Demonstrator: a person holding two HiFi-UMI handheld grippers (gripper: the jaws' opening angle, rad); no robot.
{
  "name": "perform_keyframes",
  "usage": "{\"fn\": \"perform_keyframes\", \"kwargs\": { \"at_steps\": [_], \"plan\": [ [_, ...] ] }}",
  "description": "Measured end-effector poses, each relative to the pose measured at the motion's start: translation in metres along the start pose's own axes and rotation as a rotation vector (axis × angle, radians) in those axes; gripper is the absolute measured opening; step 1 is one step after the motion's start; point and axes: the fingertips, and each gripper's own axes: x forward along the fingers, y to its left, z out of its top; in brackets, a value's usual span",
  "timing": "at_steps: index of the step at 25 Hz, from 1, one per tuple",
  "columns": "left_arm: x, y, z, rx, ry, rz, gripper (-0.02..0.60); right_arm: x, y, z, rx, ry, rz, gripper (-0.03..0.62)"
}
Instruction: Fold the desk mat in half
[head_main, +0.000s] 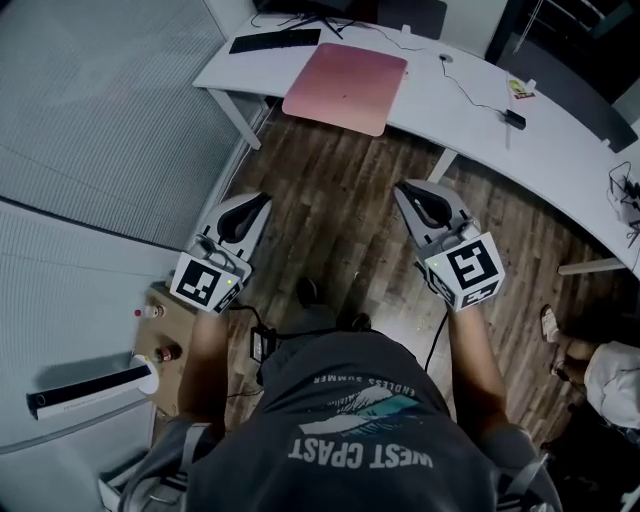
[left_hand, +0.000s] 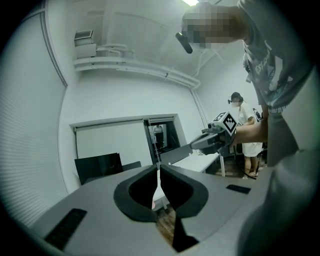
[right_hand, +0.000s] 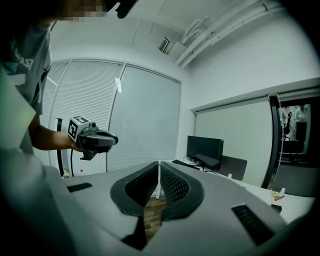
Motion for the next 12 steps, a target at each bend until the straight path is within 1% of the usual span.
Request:
{"fn": "perform_keyframes", "kwargs": {
  "at_steps": [7, 12],
  "plan": [
    [0.051, 0.025, -0.013, -0.015, -0.041, -0.090, 0.032, 0.013, -0.031, -0.011, -0.002, 0.040, -0.085, 0.032],
    [0.089, 0.065, -0.023, -0.021, -0.074, -0.150, 0.032, 0.042, -0.056, -0.011, 0.010, 0.067, -0.159, 0.034]
  ]
}}
